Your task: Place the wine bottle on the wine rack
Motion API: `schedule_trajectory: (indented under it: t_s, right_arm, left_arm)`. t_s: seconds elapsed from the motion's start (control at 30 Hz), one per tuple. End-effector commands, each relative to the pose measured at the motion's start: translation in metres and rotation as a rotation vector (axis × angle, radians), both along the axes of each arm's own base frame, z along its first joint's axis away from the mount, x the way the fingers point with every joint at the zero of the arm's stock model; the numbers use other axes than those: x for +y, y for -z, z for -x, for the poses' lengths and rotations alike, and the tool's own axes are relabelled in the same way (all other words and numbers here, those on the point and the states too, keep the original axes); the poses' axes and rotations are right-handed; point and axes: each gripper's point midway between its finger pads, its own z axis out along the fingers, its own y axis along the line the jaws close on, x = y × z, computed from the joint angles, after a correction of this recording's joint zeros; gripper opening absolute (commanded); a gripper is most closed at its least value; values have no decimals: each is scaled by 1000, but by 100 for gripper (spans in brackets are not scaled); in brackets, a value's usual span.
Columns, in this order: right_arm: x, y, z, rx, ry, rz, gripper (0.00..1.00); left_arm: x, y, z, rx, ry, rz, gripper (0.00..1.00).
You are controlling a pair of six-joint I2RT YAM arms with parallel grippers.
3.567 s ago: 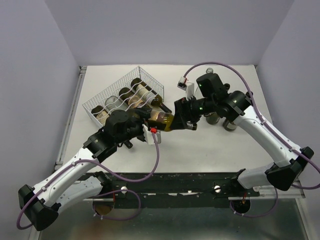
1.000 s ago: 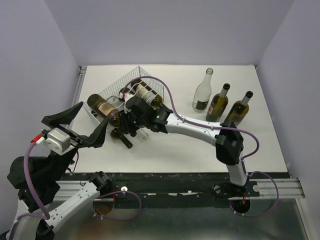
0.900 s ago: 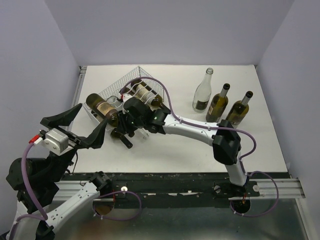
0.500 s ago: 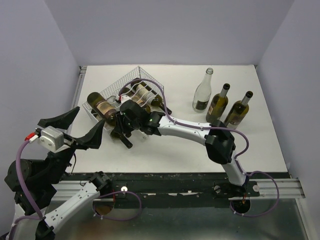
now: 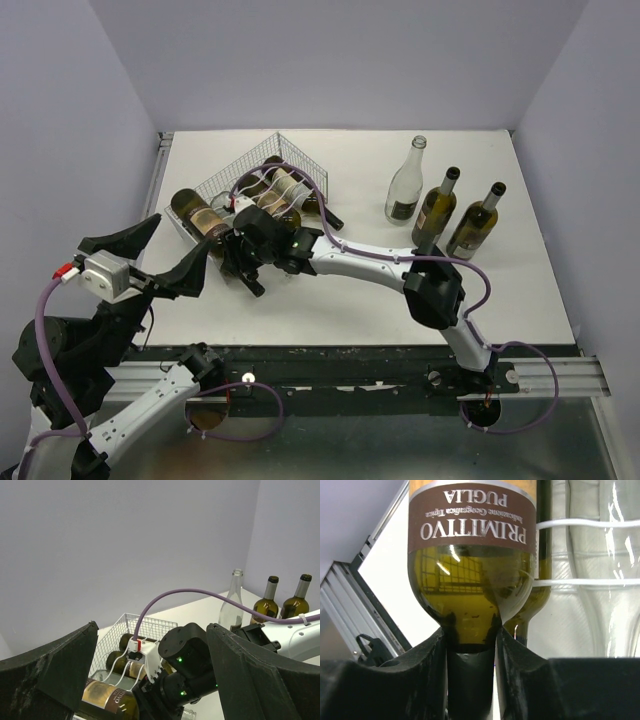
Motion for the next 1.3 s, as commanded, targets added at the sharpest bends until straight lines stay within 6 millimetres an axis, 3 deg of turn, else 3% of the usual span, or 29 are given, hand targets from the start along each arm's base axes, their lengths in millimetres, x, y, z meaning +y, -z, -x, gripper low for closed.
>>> schedule_trajectory:
  t_s: [0.0,0.07,0.2,0.4,0.53,0.73,1.0,1.13,1.27]
  right_arm:
    - [18,-30,-4,-72,-2,-85,66]
    - [14,-35,-8,-92,12,-83,78]
    - [6,-54,-12,-138,32,-95,90]
    - [-15,-86,-17,-192,85,-83,94]
    - [-50,-104,-28,-256,181,-10,94]
    - [-138,-122,-68,-368,426,177,93]
    - [-291,-174,-112,-426,790,329,92]
    - [-359,-197,-116,-464,953,388,92]
    - [-431,-200,-124,-382,1156,433,90]
  left_arm:
    - [3,2,-2,13,-18,15,99]
    - [3,4,-3,15,-22,9,99]
    - [2,6,-5,19,-22,6,99]
    - [0,5,-6,21,-21,3,99]
    - [-8,6,-5,46,19,-7,99]
    - [-33,21,-5,118,124,-67,99]
    - [-53,39,-14,200,173,-74,99]
    - [-59,42,-18,203,182,-82,99]
    - [-64,41,-21,179,191,-87,99]
